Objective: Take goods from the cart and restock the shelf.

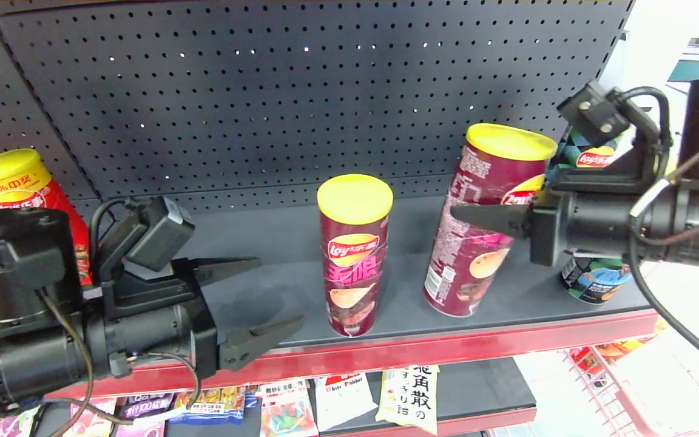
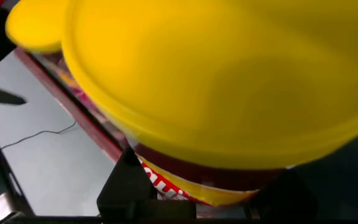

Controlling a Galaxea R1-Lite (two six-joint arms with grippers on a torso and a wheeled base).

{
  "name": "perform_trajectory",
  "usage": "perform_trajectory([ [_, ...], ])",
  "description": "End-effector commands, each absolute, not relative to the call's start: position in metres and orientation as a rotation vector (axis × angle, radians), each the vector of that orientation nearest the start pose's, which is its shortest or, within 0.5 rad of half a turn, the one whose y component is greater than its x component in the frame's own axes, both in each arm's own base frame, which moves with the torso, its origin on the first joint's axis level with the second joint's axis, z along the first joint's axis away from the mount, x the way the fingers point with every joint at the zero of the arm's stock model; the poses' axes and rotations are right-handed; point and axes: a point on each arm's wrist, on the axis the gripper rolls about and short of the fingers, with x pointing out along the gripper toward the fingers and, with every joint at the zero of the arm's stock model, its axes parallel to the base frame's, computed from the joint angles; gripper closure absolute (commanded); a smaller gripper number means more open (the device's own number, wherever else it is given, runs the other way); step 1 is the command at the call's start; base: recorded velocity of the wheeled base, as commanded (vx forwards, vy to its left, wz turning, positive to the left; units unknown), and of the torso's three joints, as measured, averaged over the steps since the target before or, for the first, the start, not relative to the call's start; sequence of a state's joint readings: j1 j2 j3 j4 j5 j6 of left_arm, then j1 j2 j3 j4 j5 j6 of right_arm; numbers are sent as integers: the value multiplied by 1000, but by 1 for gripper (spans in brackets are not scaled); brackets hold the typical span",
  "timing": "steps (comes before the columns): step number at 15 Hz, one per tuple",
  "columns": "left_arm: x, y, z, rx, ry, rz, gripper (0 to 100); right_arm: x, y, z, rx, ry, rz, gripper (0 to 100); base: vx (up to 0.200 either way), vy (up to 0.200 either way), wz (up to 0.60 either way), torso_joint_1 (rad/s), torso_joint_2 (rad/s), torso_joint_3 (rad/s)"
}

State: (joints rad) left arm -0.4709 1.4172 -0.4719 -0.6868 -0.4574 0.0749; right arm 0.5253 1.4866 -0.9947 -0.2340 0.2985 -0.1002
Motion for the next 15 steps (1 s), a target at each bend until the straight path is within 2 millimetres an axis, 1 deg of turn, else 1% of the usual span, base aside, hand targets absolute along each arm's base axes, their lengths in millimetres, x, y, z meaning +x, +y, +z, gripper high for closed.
perform_trajectory([
  [1, 172, -89, 173, 68, 220, -885, 0, 263, 163, 248, -134, 249, 842, 100, 0, 0, 0, 0, 0, 0],
  [2, 170, -87, 173, 67, 218, -876, 0, 268, 166, 248, -133, 246, 844, 100, 0, 0, 0, 0, 0, 0],
  [3, 167, -82, 173, 66, 214, -859, 0, 279, 173, 247, -140, 240, 846, 100, 0, 0, 0, 0, 0, 0],
  [4, 167, -79, 173, 63, 216, -849, 0, 297, 184, 247, -148, 222, 850, 100, 0, 0, 0, 0, 0, 0],
  [6, 168, -74, 172, 58, 215, -827, 0, 318, 197, 245, -142, 204, 876, 100, 0, 0, 0, 0, 0, 0],
  [8, 167, -72, 173, 53, 211, -817, 0, 333, 207, 243, -152, 182, 906, 100, 0, 0, 0, 0, 0, 0],
  [9, 167, -70, 174, 51, 210, -805, 0, 337, 217, 240, -159, 179, 923, 100, 0, 0, 0, 0, 0, 0],
  [10, 167, -69, 174, 52, 209, -799, 0, 337, 221, 239, -160, 178, 931, 100, 0, 0, 0, 0, 0, 0],
  [11, 168, -68, 174, 50, 209, -790, 0, 338, 229, 235, -162, 182, 946, 100, 0, 0, 0, 0, 0, 0],
  [15, 167, -68, 175, 51, 204, -788, 0, 343, 237, 223, -169, 208, 955, 100, 0, 0, 0, 0, 0, 0],
])
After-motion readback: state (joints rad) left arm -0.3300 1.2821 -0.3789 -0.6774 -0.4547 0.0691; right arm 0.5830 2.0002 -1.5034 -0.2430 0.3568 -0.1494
